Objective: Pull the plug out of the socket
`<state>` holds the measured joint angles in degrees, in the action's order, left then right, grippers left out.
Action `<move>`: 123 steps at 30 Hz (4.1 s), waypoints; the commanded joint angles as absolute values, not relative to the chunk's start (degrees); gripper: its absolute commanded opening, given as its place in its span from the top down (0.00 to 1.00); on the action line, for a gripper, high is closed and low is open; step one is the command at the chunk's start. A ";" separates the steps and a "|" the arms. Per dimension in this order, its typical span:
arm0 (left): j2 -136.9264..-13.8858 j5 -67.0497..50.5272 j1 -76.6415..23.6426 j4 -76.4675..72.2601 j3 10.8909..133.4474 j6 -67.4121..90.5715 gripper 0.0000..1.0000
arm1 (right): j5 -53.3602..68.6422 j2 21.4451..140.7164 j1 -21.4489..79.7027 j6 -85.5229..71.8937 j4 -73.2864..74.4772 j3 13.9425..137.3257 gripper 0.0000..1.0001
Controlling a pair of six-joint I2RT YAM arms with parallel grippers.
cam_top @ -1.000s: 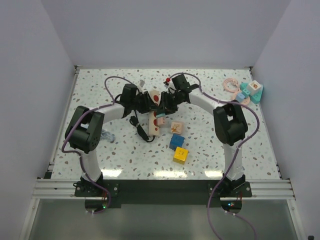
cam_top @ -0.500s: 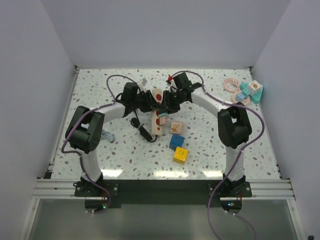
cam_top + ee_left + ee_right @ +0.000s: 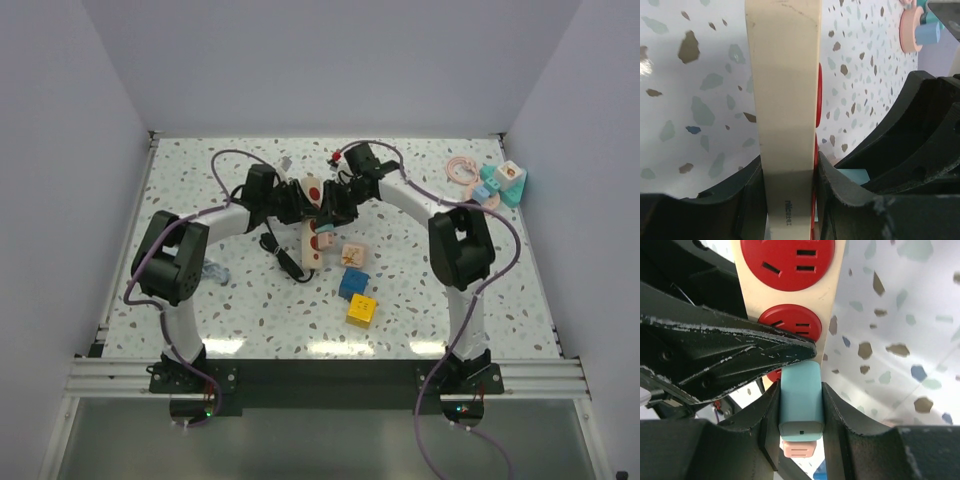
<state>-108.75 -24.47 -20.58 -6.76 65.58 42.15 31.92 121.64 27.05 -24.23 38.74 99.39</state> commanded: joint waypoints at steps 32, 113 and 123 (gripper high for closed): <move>-111.45 -18.55 -16.96 -2.55 66.01 36.04 1.00 | 26.36 105.20 25.32 -23.83 40.05 89.11 1.00; -105.03 -23.91 -17.75 -0.26 68.11 35.42 1.00 | 15.39 100.47 21.71 -25.49 41.22 84.10 0.01; -105.56 -24.52 -18.46 -1.23 70.57 37.00 1.00 | 29.53 103.97 26.97 -25.83 35.34 86.04 0.02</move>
<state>-107.55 -22.15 -17.93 2.59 67.09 35.38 25.08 102.10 24.25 -25.43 36.91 84.95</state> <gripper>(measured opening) 0.412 0.984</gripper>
